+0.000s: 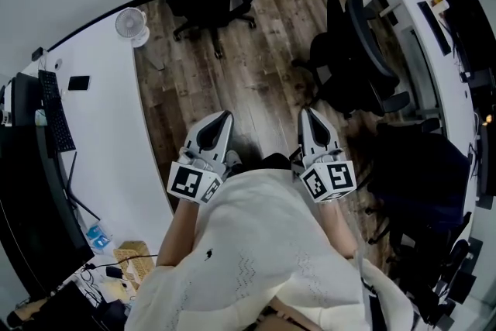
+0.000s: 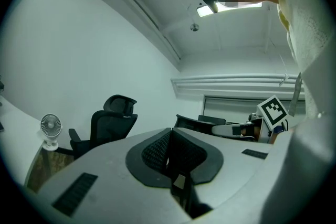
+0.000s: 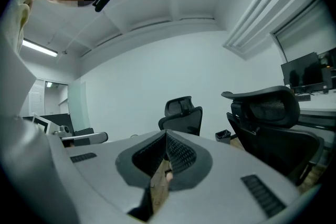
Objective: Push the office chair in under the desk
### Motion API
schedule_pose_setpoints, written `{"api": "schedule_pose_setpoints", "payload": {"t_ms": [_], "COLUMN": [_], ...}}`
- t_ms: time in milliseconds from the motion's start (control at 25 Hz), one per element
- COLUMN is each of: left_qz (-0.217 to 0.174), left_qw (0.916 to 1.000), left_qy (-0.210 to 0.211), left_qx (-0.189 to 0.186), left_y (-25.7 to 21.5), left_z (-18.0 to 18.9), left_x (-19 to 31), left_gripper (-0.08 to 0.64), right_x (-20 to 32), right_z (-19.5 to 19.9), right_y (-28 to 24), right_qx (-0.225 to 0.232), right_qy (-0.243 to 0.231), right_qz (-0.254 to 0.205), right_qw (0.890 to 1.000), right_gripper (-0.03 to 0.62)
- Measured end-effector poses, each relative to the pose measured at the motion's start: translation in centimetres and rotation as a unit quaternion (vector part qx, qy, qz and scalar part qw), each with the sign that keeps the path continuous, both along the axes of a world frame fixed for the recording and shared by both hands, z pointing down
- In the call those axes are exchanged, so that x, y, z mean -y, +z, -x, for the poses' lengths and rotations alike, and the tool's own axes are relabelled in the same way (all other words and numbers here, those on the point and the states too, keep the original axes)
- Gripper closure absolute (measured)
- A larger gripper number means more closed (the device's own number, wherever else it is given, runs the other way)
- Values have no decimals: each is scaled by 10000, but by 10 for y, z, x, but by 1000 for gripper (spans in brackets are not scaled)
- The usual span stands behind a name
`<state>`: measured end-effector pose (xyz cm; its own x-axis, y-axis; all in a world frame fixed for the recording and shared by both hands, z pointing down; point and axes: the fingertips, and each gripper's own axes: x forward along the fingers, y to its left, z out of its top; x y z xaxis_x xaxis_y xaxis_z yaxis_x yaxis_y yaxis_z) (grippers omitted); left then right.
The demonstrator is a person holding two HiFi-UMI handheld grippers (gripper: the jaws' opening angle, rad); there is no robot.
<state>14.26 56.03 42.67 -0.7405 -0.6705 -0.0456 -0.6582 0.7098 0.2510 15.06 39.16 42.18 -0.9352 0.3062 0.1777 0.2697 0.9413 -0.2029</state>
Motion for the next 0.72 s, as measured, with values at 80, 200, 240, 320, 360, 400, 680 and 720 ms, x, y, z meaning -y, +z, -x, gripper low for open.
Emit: {"api": "schedule_pose_setpoints", "payload": {"t_ms": [80, 200, 240, 320, 360, 400, 680, 720], "left_qz": [-1, 5, 14, 26, 29, 31, 70, 81], "left_qw": [10000, 9998, 9997, 9994, 9993, 9992, 9977, 9973], "left_qy": [65, 180, 224, 303, 334, 363, 638, 686], "left_qx": [-47, -117, -134, -157, -164, -172, -233, -248], "left_y": [2, 8, 9, 10, 11, 11, 18, 19], "left_z": [4, 8, 10, 13, 15, 17, 35, 38], "left_x": [-1, 0, 1, 5, 6, 9, 32, 38], "left_gripper": [546, 546, 546, 546, 546, 546, 546, 546], "right_x": [-2, -4, -4, -2, 0, 2, 22, 26], "right_z": [3, 7, 8, 10, 11, 12, 23, 26], "right_y": [2, 4, 5, 6, 7, 8, 17, 19], "right_qx": [-25, -51, -58, -80, -99, -117, -187, -202], "right_qy": [18, 63, 77, 113, 141, 174, 395, 430], "right_qz": [-3, -25, -33, -43, -47, -48, -38, -35], "right_qw": [10000, 10000, 9999, 9999, 9998, 9998, 9990, 9989], "right_gripper": [591, 591, 591, 591, 591, 591, 591, 591]}}
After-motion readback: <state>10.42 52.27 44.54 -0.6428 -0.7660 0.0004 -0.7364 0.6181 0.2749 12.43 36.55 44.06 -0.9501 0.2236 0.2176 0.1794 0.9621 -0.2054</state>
